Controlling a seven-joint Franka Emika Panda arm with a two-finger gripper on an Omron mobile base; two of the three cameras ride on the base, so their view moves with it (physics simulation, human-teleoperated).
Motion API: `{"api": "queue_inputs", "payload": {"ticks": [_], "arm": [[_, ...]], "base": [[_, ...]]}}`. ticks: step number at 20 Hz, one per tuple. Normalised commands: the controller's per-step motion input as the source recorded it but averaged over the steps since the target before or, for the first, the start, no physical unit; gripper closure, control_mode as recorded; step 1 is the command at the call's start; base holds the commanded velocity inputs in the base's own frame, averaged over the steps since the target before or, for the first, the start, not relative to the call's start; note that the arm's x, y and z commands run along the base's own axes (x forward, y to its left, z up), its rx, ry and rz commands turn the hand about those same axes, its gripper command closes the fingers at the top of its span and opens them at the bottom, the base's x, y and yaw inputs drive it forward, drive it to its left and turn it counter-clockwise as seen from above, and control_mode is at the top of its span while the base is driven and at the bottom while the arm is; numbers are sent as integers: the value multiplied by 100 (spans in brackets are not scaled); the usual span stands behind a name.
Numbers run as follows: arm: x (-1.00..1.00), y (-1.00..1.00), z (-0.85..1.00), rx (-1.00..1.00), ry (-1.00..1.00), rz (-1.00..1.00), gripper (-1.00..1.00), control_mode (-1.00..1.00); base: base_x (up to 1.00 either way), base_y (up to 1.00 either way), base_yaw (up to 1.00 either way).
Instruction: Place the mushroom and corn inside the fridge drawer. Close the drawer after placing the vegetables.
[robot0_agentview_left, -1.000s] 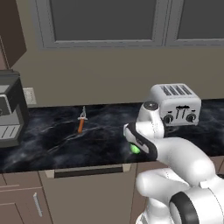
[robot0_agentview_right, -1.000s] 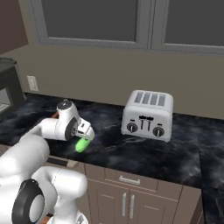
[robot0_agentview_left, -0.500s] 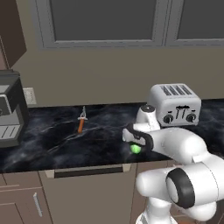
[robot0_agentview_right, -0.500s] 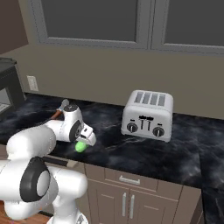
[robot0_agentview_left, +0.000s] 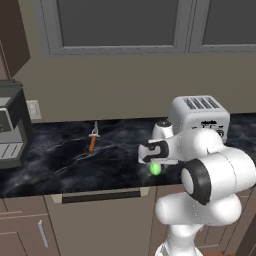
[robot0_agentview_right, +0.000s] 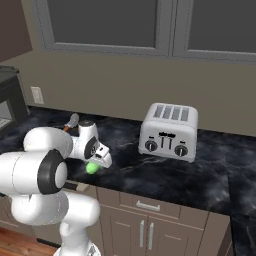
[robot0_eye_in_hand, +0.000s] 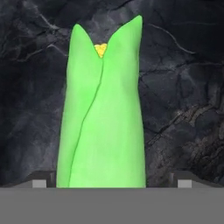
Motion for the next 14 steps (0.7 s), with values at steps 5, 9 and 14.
{"api": "queue_inputs", "payload": {"ticks": [5, 9, 14], "arm": [[3, 0, -37, 0, 5, 0, -100, -100], [0, 0, -63, 0, 4, 0, 100, -100], [0, 0, -6, 3, 0, -1, 100, -100]], "base": [[0, 0, 0], [0, 0, 0], [0, 0, 0]]}}
